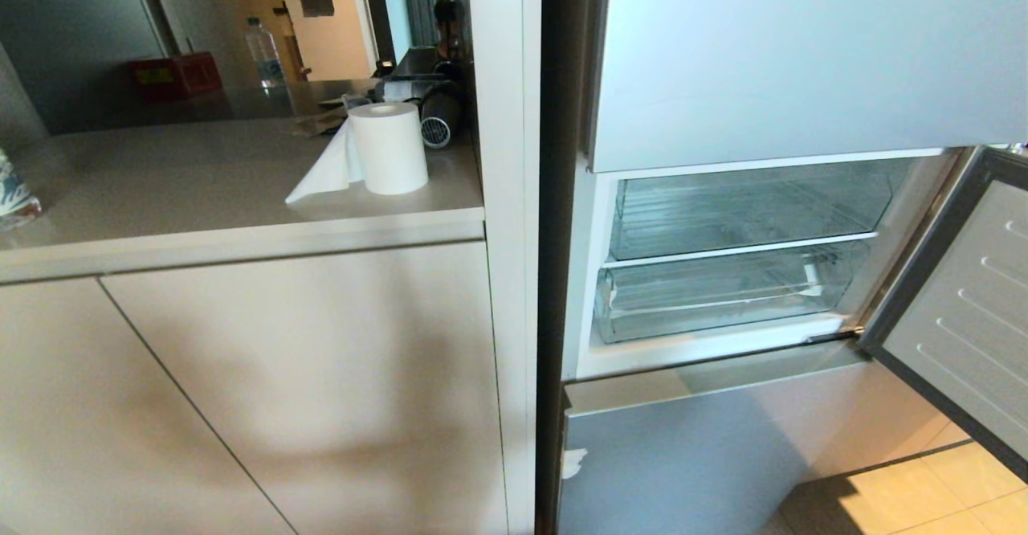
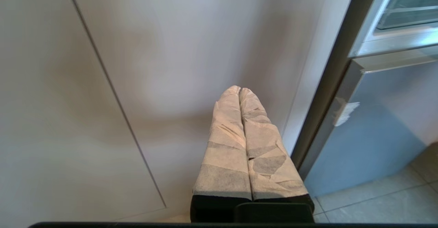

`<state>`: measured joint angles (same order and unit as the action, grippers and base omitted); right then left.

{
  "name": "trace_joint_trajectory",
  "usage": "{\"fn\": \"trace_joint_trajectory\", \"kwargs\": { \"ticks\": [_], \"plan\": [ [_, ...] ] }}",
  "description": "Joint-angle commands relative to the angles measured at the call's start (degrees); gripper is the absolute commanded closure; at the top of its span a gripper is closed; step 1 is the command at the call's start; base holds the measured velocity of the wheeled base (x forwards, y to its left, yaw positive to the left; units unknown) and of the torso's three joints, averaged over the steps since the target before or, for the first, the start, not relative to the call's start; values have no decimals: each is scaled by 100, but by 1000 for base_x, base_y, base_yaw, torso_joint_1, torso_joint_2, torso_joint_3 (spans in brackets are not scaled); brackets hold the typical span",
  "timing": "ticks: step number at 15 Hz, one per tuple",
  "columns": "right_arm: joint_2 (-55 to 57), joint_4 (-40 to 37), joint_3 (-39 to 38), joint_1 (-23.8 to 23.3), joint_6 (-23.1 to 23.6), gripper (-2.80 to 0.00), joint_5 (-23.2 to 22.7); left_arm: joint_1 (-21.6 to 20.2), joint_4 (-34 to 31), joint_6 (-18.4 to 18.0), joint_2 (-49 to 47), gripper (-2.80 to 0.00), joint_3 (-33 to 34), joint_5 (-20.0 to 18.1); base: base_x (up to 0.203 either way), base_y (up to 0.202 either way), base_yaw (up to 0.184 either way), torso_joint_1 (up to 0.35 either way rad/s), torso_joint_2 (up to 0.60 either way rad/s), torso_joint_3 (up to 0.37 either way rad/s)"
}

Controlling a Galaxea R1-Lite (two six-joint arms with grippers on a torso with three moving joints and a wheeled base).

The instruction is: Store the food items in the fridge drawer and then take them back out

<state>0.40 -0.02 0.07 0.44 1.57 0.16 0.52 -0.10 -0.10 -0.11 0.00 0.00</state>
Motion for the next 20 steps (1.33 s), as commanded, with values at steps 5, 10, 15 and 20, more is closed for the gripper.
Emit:
{"fn": "trace_joint_trajectory", "kwargs": {
  "ticks": [5,10,15,20],
  "plan": [
    [-34,-24,-10,0,-8,0,2,0,1,1,-7,0,0,0,-2,3,-113,4,2,3],
    [-39,-24,-16,0,-8,0,-5,0,1,1,-7,0,0,0,-1,7,-172,0,2,4],
    [-32,-24,-11,0,-8,0,-7,0,1,1,-7,0,0,0,-1,6,-175,1,4,1],
    [65,29,-5,-4,15,0,-7,0,1,1,-7,0,0,0,-1,3,-98,3,0,2]
  ]
}}
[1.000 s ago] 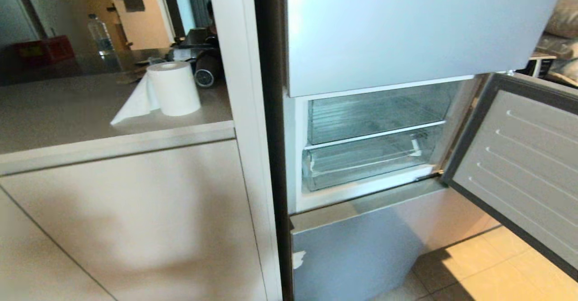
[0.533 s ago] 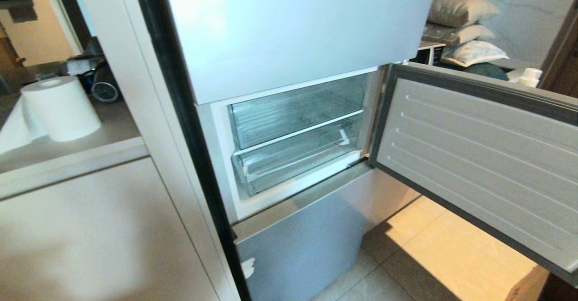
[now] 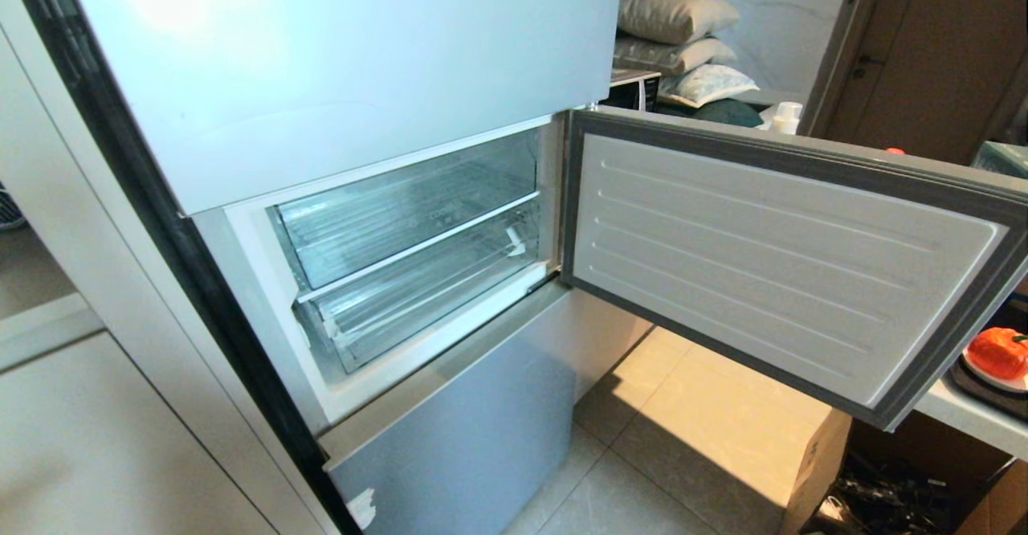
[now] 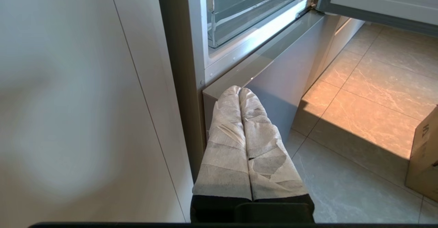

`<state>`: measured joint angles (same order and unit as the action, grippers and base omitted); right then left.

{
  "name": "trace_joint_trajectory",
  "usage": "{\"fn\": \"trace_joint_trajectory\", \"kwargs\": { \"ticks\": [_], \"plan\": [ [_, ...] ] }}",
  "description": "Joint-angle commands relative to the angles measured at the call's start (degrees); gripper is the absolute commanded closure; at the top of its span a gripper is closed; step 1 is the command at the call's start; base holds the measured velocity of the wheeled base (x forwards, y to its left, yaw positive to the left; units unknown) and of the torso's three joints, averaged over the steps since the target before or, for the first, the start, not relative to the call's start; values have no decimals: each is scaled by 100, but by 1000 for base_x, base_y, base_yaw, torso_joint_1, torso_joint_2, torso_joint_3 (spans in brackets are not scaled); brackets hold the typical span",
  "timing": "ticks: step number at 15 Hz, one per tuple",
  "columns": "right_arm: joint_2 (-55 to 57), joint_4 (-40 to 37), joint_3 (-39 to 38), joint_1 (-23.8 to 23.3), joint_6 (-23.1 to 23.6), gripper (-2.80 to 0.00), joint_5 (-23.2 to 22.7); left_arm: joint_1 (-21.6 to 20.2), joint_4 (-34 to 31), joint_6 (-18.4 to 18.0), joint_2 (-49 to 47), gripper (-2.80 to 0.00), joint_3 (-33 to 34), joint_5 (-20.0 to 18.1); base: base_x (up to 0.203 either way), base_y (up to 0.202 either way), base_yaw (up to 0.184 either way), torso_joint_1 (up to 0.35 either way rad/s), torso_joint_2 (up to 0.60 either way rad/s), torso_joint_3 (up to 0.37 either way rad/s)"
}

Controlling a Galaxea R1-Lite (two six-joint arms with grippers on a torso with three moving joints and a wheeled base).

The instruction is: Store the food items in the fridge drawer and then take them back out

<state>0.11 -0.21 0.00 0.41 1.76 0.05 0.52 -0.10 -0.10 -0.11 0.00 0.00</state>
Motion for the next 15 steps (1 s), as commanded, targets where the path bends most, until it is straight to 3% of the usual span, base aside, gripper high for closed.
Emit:
{"fn": "trace_joint_trajectory", "kwargs": {
  "ticks": [1,2,4,5,7,9,12,13,15],
  "plan": [
    [300,267,30,-17,-73,0,17,0,1,1,-7,0,0,0,0,0,0,0,0,0],
    [609,765,122,-34,-326,0,80,0,1,1,-7,0,0,0,0,0,0,0,0,0],
    [1485,1399,559,-254,-1293,0,383,0,1,1,-7,0,0,0,0,0,0,0,0,0],
    [1982,1656,827,-621,-1867,0,490,0,1,1,-7,0,0,0,0,0,0,0,0,0],
    [2680,2286,1145,-1918,-2664,0,364,0,1,1,-7,0,0,0,0,0,0,0,0,0],
    [3302,2968,1255,-3565,-3244,0,-366,0,1,1,-7,0,0,0,0,0,0,0,0,0],
    [4373,3645,1561,-5753,-4277,0,-2003,0,1,1,-7,0,0,0,0,0,0,0,0,0],
    [4901,3790,1739,-6168,-4668,0,-2409,0,1,1,-7,0,0,0,0,0,0,0,0,0],
    [5856,3964,2098,-6416,-5243,0,-2833,0,1,1,-7,0,0,0,0,0,0,0,0,0]
  ]
}}
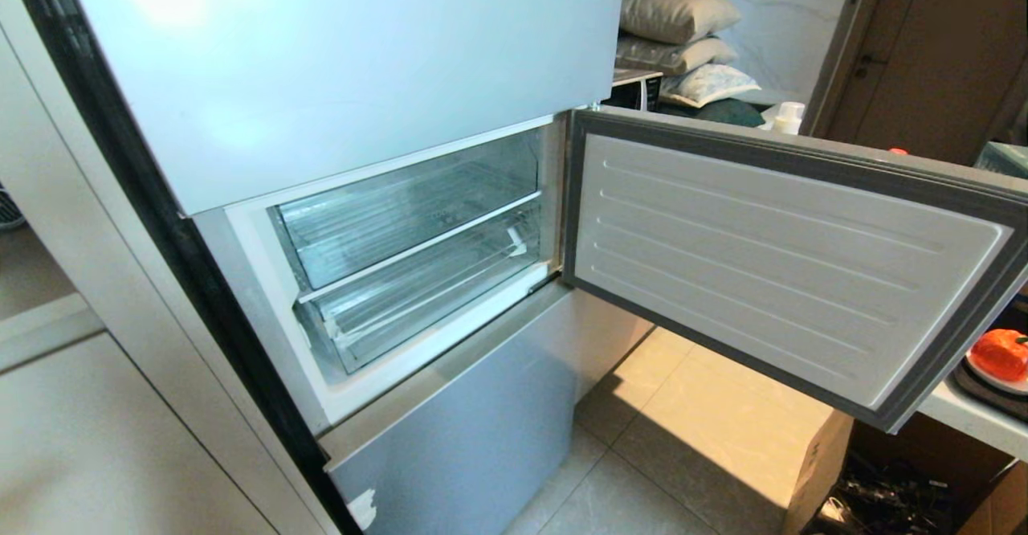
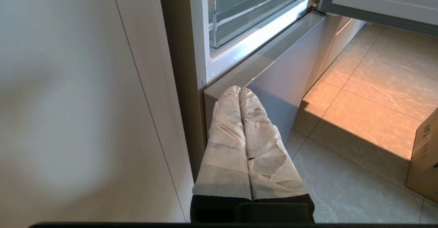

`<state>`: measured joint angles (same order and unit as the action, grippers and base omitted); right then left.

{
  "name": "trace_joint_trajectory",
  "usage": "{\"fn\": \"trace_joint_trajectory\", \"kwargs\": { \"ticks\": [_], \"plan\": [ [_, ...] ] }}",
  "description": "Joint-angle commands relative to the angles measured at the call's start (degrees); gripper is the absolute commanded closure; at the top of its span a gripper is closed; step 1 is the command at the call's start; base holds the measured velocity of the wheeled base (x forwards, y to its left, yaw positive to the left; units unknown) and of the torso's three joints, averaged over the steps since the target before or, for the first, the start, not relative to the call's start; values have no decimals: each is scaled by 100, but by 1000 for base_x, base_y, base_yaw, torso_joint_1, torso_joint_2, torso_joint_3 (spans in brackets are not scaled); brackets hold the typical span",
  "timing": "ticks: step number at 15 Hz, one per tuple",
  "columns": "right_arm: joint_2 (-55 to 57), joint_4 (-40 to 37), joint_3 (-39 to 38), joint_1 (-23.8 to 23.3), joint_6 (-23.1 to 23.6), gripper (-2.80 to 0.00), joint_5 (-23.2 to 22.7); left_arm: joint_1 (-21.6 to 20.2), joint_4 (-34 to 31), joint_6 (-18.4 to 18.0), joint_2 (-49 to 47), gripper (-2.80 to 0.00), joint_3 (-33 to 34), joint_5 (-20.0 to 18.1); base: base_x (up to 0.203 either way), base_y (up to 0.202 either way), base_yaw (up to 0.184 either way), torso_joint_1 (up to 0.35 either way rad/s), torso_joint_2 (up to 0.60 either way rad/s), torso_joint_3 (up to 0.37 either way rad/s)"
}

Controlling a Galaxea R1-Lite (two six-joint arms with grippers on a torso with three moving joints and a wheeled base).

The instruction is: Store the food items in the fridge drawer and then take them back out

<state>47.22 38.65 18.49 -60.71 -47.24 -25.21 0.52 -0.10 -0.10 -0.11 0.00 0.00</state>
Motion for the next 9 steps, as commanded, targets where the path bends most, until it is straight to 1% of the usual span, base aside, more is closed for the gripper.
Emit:
{"fn": "trace_joint_trajectory", "kwargs": {
  "ticks": [1,4,6,9],
  "plan": [
    [1619,130,442,-356,-588,0,-416,0,1,1,-7,0,0,0,0,0,0,0,0,0],
    [2887,422,1007,-464,-1200,0,-570,0,1,1,-7,0,0,0,0,0,0,0,0,0],
    [3516,830,1283,-511,-1381,0,-621,0,1,1,-7,0,0,0,0,0,0,0,0,0],
    [4343,1004,1968,-453,-1596,0,-664,0,1,1,-7,0,0,0,0,0,0,0,0,0]
  ]
}}
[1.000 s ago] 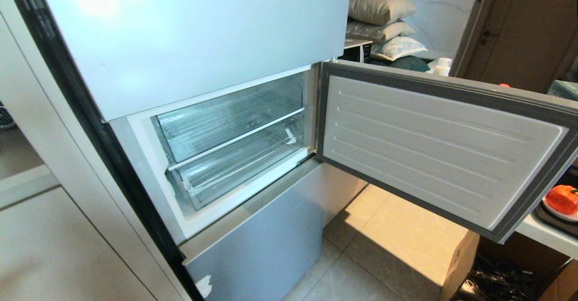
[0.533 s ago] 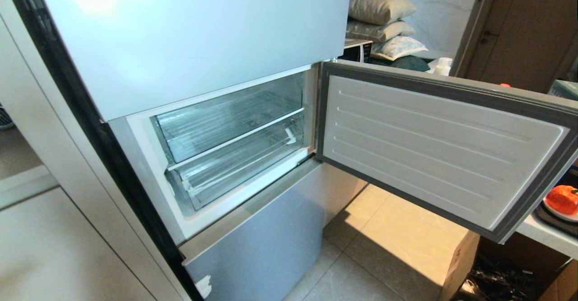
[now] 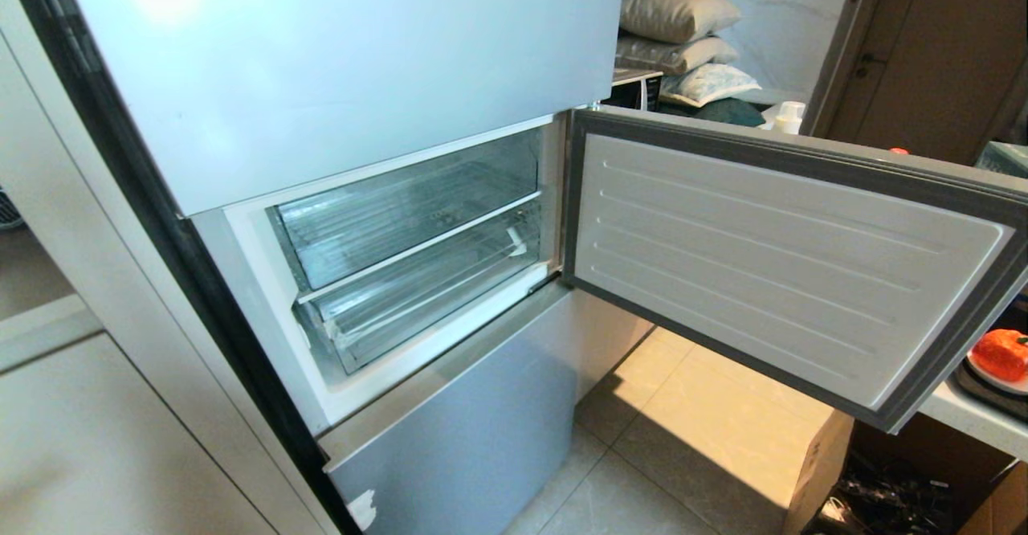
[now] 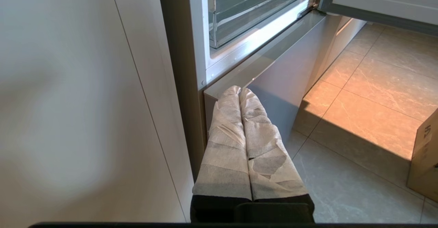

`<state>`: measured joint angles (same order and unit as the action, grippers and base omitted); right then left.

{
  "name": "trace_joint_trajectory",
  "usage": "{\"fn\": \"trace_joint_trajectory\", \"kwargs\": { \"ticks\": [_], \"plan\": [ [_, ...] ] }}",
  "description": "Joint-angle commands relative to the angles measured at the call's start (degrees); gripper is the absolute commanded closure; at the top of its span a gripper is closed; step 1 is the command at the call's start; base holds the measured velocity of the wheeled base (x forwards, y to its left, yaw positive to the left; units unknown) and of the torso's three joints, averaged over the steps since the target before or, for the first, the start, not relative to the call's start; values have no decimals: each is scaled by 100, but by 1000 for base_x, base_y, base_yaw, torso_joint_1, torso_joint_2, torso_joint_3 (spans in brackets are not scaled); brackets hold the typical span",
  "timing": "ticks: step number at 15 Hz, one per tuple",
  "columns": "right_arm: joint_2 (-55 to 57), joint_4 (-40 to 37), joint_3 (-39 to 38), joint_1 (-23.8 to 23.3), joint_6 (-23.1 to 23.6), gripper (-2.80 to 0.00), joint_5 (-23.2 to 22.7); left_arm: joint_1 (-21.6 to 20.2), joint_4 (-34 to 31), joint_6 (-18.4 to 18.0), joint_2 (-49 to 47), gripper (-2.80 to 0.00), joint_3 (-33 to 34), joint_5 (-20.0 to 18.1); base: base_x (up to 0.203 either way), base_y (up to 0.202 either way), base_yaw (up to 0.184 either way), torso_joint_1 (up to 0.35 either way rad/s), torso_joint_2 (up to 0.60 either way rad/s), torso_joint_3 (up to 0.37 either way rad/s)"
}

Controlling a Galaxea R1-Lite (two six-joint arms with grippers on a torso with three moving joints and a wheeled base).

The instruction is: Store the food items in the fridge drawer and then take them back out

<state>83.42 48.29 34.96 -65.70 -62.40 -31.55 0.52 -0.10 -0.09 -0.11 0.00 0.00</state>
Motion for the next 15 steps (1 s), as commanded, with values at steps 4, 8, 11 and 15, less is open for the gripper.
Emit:
{"fn": "trace_joint_trajectory", "kwargs": {
  "ticks": [4,8,11,15],
  "plan": [
    [1732,49,1268,885,-505,0,-235,0,1,0,-7,0,0,0,0,0,0,0,0,0],
    [2216,56,1625,1827,-664,0,-272,0,1,0,-7,0,0,0,0,0,0,0,0,0],
    [2263,75,1724,2057,-1016,0,-457,0,1,0,-7,0,0,0,0,0,0,0,0,0],
    [1997,44,1519,2050,-1176,0,-978,0,1,0,-7,0,0,0,0,0,0,0,0,0]
  ]
}}
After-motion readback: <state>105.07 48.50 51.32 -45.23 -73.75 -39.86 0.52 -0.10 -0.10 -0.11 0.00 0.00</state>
